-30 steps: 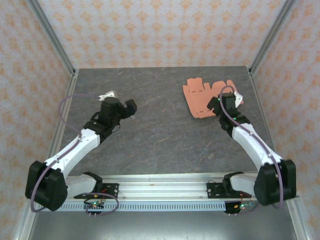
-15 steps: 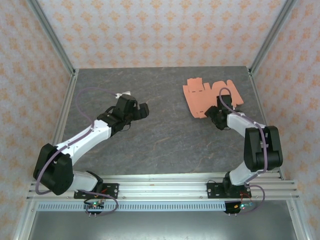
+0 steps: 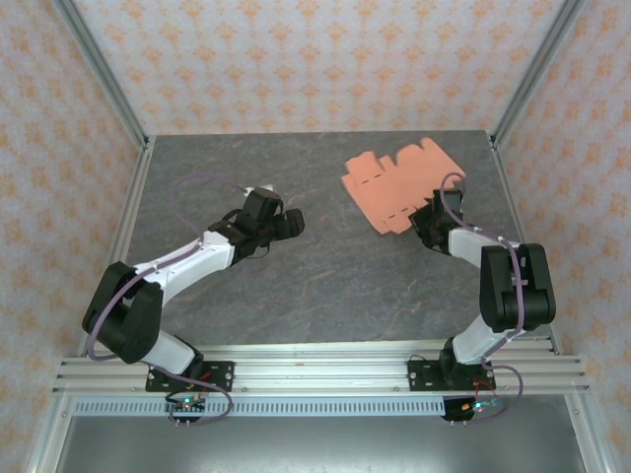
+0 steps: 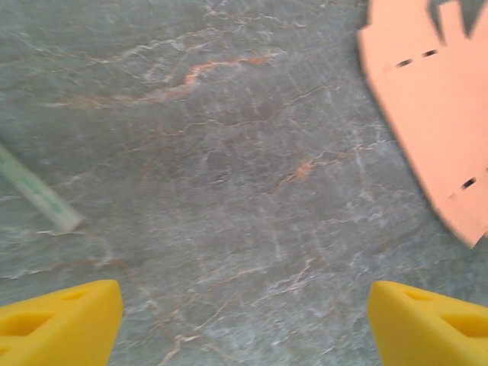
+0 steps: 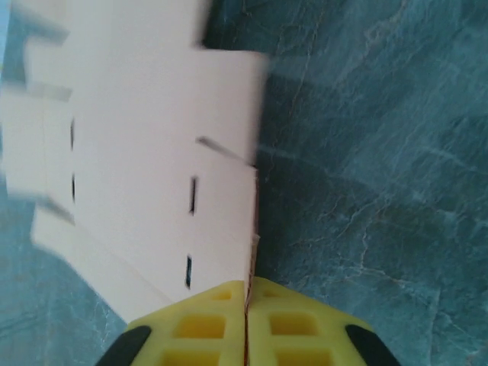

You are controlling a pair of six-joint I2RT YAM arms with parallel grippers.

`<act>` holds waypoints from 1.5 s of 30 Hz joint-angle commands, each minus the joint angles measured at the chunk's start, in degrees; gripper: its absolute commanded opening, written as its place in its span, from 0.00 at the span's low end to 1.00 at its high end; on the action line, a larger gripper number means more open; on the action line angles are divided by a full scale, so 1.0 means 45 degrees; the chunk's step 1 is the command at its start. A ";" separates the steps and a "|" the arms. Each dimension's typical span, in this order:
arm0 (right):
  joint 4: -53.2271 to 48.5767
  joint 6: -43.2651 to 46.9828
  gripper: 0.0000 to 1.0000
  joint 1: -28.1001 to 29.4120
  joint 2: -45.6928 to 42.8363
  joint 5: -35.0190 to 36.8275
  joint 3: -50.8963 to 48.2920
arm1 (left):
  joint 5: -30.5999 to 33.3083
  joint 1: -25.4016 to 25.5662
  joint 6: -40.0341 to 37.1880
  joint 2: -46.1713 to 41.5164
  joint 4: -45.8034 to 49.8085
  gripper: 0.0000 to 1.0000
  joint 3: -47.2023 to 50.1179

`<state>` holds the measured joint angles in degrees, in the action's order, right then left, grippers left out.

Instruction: Fold the paper box

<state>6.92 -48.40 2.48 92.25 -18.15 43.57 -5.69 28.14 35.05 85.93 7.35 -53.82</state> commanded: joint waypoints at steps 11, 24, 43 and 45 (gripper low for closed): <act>0.4616 -0.6592 0.00 0.2994 -0.1312 0.1108 -0.2414 | -0.2342 0.0279 0.3272 0.2799 -0.2517 0.81 -0.2218; 0.5944 -0.8106 0.00 0.4103 -0.1592 0.1629 -0.2809 | -0.2235 0.0270 0.4888 0.4347 -0.2380 0.86 -0.3295; 0.5816 -0.8064 0.00 0.4406 -0.1853 0.1624 -0.2849 | -0.2655 -0.0011 0.5455 0.6700 -0.2767 0.47 -0.5305; 0.5802 -0.8028 0.00 0.4409 -0.1849 0.1626 -0.2847 | -0.2656 -0.0087 0.5406 0.6705 -0.2834 0.41 -0.5305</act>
<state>31.38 -84.05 22.00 85.36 -12.12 31.27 -17.82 28.64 59.13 116.11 -3.92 -76.09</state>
